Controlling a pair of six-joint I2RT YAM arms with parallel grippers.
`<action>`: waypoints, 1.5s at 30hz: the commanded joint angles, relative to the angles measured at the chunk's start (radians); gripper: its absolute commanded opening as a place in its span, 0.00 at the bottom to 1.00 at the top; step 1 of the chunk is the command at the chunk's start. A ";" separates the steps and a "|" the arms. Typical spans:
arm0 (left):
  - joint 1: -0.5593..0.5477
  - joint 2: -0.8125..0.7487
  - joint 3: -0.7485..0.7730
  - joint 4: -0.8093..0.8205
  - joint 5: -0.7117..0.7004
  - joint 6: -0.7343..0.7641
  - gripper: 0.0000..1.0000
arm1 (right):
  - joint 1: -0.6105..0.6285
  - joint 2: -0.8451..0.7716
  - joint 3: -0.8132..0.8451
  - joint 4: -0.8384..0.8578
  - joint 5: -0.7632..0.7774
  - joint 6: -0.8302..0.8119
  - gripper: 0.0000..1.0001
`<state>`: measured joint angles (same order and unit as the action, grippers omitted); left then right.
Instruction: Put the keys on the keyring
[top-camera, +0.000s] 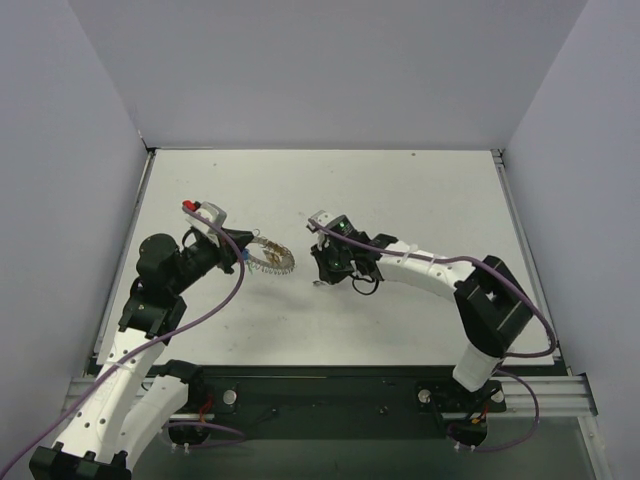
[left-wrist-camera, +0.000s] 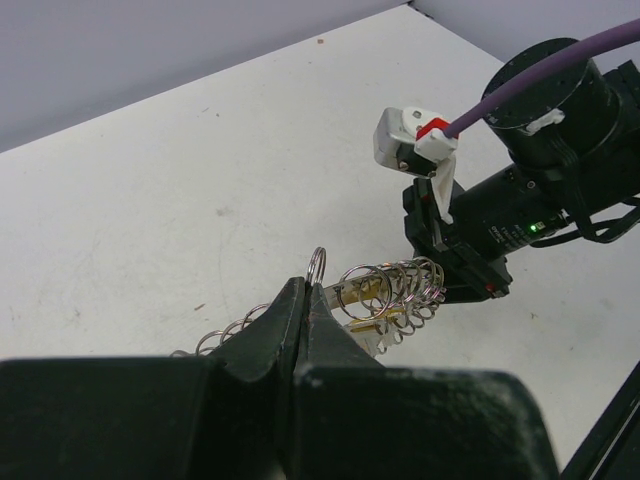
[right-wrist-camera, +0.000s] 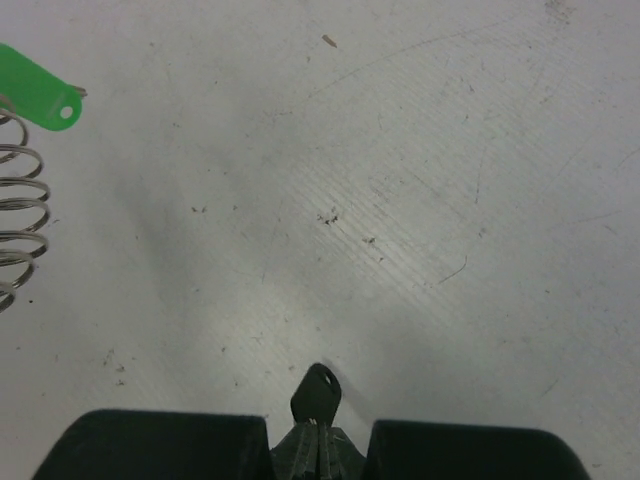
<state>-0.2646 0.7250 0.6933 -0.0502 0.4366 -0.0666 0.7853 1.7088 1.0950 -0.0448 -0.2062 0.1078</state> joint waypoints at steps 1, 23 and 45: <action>0.007 -0.006 0.012 0.066 0.053 0.001 0.00 | 0.006 -0.164 -0.033 0.023 0.001 0.017 0.00; -0.136 -0.007 0.009 0.053 0.375 0.145 0.00 | 0.002 -0.489 -0.168 0.011 -0.229 -0.036 0.00; -0.248 -0.234 -0.147 0.173 0.341 0.416 0.00 | 0.000 -0.675 0.014 -0.129 -0.501 -0.195 0.00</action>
<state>-0.4931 0.6071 0.5777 -0.0463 0.7994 0.2455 0.7864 1.0901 1.0698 -0.1619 -0.6212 -0.0460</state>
